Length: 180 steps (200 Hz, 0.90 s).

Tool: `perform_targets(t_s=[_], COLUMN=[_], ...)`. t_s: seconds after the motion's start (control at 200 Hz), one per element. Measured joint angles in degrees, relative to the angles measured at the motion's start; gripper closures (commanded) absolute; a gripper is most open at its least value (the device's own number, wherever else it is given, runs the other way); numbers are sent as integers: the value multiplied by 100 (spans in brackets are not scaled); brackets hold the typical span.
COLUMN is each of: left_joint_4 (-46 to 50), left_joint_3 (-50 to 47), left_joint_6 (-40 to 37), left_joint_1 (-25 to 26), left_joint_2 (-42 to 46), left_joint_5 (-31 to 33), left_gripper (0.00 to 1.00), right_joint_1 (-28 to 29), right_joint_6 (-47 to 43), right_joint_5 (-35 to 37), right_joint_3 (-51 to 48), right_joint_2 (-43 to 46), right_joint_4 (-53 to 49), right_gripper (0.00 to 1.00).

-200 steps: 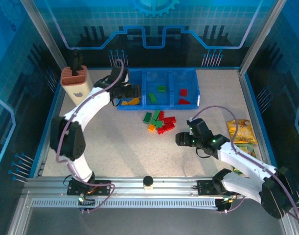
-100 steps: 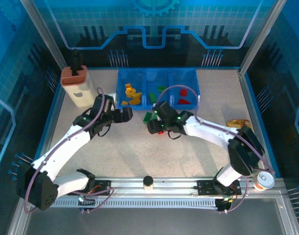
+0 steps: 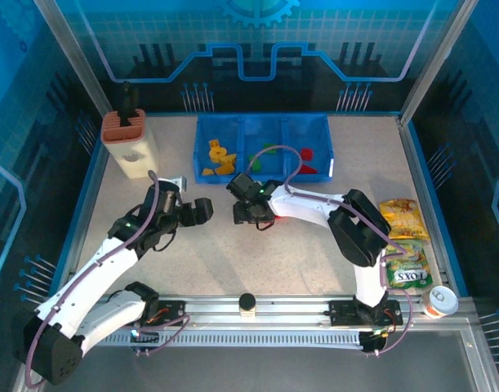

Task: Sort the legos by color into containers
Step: Pick up the lego from the center of the table.

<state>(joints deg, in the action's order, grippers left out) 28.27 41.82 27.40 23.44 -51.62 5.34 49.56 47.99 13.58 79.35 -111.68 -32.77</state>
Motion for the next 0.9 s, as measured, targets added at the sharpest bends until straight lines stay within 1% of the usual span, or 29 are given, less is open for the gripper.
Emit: perform_targets(t_s=[0.085,0.2,0.375,0.465,0.66,0.845,0.9], left_joint_4=[11,20,20,17,15,17,17], left_joint_3=[0,0,-35,-63,-72,-72,-72], left_joint_6=[17,24,83,101,105,103,103], left_joint_1=[0,0,0,0,0,0,0], left_joint_2=[48,76,105,107,107,107,107], left_joint_5=[0,0,0,0,0,0,0], left_gripper=[9,9,9,9,9,9,9], right_joint_1=[0,4,4,4,4,28,33], right_joint_6=[177,382,608,671,817,863,866], right_joint_5=[96,166,380,487,684,745,726], right_joint_3=[149,223,267,400,800,1045,1086], right_joint_2=[-221,-260,-310,-413,-706,-986,-1001], right_joint_4=[-76,-146,-219,-339,-599,-734,-754], right_gripper=[42,45,47,47,41,40,41])
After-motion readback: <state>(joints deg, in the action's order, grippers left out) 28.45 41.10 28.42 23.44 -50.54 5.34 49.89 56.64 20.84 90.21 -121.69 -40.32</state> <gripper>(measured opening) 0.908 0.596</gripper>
